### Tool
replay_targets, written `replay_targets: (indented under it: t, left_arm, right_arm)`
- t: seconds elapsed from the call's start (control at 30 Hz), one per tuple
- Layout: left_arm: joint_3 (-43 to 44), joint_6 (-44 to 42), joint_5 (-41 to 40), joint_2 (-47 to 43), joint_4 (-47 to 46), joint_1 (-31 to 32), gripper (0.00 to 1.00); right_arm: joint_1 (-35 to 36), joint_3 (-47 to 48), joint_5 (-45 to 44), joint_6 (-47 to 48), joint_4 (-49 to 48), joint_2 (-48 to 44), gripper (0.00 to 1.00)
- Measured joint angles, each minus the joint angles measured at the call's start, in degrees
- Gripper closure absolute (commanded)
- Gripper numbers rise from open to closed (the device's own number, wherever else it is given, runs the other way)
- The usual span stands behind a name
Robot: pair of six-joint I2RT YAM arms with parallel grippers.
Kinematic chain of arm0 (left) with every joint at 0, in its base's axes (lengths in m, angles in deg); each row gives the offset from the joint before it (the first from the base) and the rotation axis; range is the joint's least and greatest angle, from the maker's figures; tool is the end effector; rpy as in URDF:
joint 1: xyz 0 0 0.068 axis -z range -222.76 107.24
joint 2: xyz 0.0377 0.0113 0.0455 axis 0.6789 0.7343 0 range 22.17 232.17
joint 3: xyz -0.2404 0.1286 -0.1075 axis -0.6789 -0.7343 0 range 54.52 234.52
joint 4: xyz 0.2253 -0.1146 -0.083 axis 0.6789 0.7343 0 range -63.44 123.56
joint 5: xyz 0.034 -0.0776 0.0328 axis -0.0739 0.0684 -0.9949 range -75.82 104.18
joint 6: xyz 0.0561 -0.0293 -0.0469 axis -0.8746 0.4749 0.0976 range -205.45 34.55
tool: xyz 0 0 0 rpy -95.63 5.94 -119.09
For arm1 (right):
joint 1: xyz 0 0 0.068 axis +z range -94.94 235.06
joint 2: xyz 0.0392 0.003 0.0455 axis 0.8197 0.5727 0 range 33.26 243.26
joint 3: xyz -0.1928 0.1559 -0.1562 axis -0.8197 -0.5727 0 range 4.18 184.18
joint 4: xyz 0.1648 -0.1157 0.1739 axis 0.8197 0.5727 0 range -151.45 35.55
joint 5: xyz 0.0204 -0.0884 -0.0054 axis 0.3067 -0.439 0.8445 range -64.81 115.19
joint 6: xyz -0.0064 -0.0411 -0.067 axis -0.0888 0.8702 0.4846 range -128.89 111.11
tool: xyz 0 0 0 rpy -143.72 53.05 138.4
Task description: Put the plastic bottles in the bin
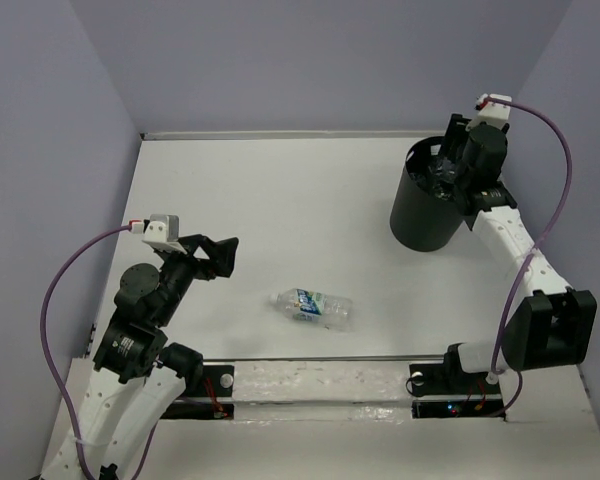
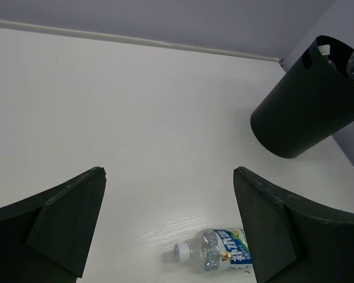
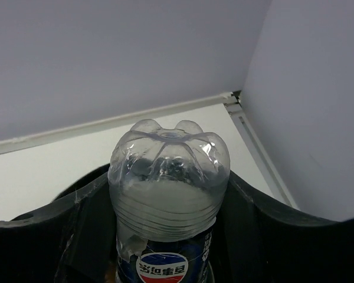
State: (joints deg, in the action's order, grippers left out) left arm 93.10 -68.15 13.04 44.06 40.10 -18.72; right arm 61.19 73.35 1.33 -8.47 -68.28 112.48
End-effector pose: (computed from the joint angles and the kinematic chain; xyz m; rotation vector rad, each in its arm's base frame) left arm 0.1093 -0.0472 0.3567 0.0743 1.5401 -0.5607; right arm 0.3598 0.0111 0.4012 0.2270 1.6127 -0.2618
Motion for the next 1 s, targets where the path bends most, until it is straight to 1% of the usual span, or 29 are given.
replay_targets:
  t: [0.1, 0.23, 0.27, 0.3, 0.37, 0.4, 0.5, 0.6, 0.67, 0.73, 0.87, 0.93, 1.0]
  left_arm:
    - [-0.02, 0.00, 0.13, 0.00, 0.00, 0.00, 0.01]
    - [0.00, 0.00, 0.26, 0.02, 0.00, 0.04, 0.01]
    - [-0.02, 0.00, 0.26, 0.02, 0.00, 0.07, 0.01]
    - [0.00, 0.00, 0.26, 0.02, 0.00, 0.17, 0.01]
    - [-0.02, 0.00, 0.31, 0.09, 0.00, 0.42, 0.01]
    - [-0.02, 0.00, 0.31, 0.11, 0.00, 0.52, 0.01]
    - [-0.02, 0.00, 0.37, 0.17, 0.00, 0.79, 0.01]
    - [-0.02, 0.00, 0.44, 0.17, 0.00, 1.03, 0.01]
    - [-0.02, 0.00, 0.46, 0.17, 0.02, 1.05, 0.01]
    - [-0.02, 0.00, 0.46, 0.17, 0.00, 1.05, 0.01]
    - [0.00, 0.00, 0.46, 0.17, 0.00, 1.05, 0.01]
    - [-0.02, 0.00, 0.42, 0.17, 0.00, 1.05, 0.01]
    - [0.00, 0.00, 0.09, 0.17, 0.02, 1.05, 0.01]
  right_arm:
    - [-2.47, -1.49, 0.39, -0.26, -0.55, -0.46, 0.53]
    - [-3.08, -3.32, 0.76, 2.62, -4.02, -2.75, 0.39]
    - [-3.06, -4.28, 1.40, 3.50, -4.85, -3.82, 0.23]
    - [-3.06, -5.42, 2.19, 4.55, -5.77, -4.83, 0.15]
    - [-3.06, -7.06, 3.30, 5.88, -7.10, -6.03, 0.07]
    - [-3.04, -7.39, 3.58, 5.64, -7.28, -6.16, 0.04]
    - [-3.04, -9.03, 4.17, 6.14, -7.78, -6.54, 0.02]
    - [-3.04, -9.94, 4.39, 6.01, -7.39, -6.56, 0.02]
    - [-3.04, -9.94, 5.09, 5.53, -7.08, -6.84, 0.05]
    - [-3.04, -9.94, 7.32, 4.17, -5.86, -8.24, 0.08]
    - [-2.05, -9.07, 14.27, 0.02, -2.95, -12.85, 0.09]
    - [0.98, -7.43, 17.84, -2.12, -0.57, -14.58, 0.09]
    - [6.43, -5.90, 22.23, -3.26, 1.49, -15.17, 0.08]
